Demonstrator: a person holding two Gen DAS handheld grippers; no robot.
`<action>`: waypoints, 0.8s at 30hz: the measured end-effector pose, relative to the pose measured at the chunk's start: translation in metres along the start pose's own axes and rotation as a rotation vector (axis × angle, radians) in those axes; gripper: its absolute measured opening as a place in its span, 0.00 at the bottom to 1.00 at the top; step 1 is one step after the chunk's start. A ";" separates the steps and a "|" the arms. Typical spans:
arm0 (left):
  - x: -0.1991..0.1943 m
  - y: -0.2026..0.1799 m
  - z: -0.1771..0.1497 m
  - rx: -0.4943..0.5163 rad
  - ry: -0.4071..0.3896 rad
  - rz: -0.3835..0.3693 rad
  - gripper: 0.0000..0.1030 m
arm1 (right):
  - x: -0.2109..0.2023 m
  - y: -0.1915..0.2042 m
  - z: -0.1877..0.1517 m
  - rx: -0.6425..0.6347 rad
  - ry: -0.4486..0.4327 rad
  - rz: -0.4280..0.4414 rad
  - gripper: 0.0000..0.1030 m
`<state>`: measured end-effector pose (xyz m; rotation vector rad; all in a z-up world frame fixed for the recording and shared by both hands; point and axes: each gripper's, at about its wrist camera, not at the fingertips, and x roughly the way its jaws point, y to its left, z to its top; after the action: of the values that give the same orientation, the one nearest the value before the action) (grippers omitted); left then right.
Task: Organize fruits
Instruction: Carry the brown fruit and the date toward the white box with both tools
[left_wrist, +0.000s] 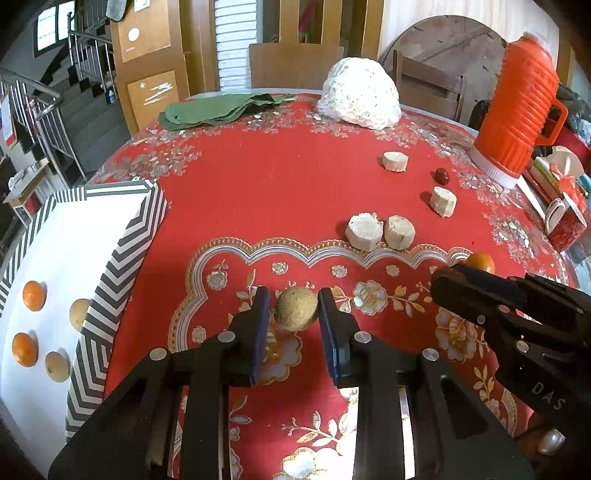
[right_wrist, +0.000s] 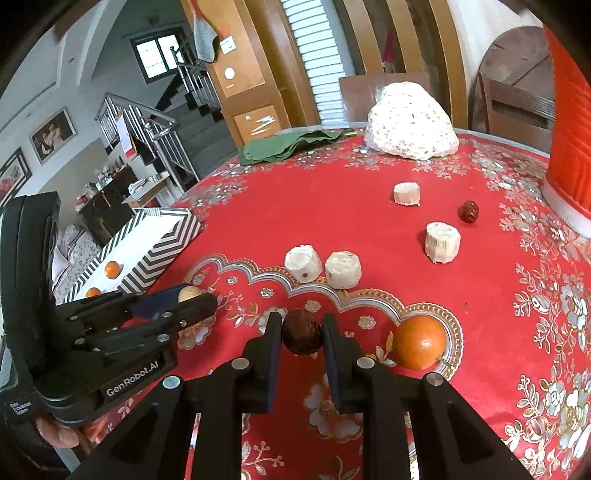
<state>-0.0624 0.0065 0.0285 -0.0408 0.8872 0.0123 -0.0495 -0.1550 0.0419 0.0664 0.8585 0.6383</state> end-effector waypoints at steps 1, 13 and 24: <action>-0.001 0.000 0.000 -0.001 -0.002 -0.001 0.25 | -0.001 0.001 0.001 -0.004 -0.001 0.000 0.20; -0.014 0.014 0.003 -0.026 -0.028 0.001 0.25 | 0.000 0.024 0.009 -0.064 0.014 0.024 0.20; -0.023 0.037 0.004 -0.074 -0.038 0.002 0.25 | 0.000 0.044 0.011 -0.119 0.018 0.035 0.20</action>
<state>-0.0748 0.0442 0.0483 -0.1084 0.8490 0.0473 -0.0633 -0.1175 0.0629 -0.0317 0.8369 0.7220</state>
